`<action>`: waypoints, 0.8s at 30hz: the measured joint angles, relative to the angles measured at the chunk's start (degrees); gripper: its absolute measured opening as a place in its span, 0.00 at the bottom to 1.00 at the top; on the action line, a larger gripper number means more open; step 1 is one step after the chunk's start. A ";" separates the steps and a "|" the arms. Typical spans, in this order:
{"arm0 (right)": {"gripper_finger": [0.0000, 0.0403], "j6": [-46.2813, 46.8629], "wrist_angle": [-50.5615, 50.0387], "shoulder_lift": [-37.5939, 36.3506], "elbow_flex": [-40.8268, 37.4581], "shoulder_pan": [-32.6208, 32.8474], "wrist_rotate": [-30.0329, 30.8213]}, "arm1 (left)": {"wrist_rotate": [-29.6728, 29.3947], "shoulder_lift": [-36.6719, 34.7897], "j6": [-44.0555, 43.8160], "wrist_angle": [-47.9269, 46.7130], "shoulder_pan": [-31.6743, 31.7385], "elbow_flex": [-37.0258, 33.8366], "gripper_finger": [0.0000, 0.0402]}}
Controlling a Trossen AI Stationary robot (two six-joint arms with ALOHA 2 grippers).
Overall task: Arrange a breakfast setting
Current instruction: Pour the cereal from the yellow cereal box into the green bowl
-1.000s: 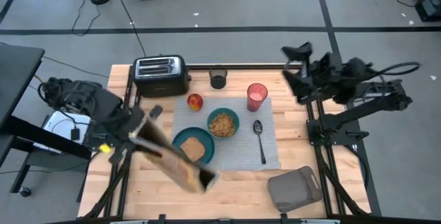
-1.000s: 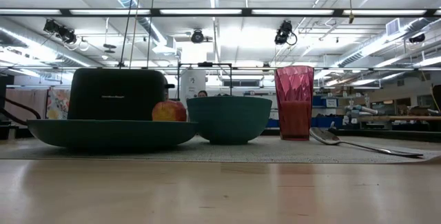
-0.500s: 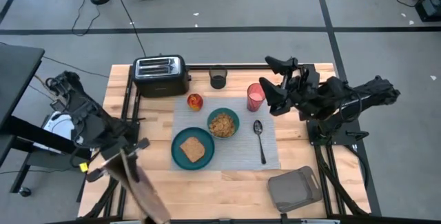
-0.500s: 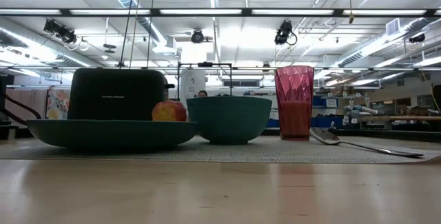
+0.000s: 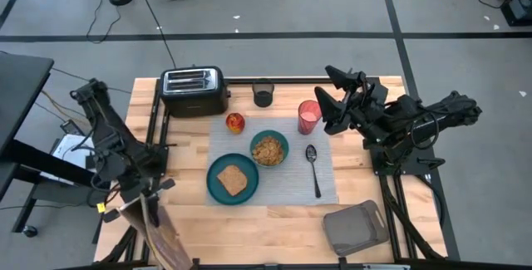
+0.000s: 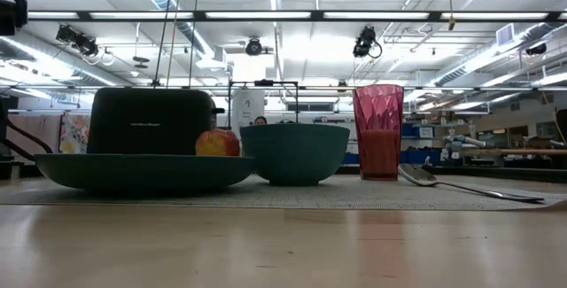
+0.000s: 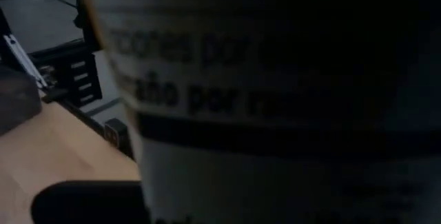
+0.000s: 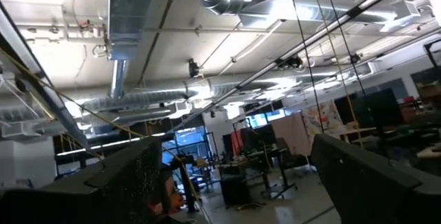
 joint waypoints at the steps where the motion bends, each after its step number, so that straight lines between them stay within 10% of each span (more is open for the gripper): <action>1: 0.93 0.02 0.04 0.00 0.00 0.00 0.31 | -0.69 -0.70 0.81 0.10 -0.45 -0.83 0.14; 24: 0.93 -0.20 0.03 0.00 0.00 -0.38 15.13 | -7.89 -21.25 5.11 5.60 -3.41 -24.27 0.13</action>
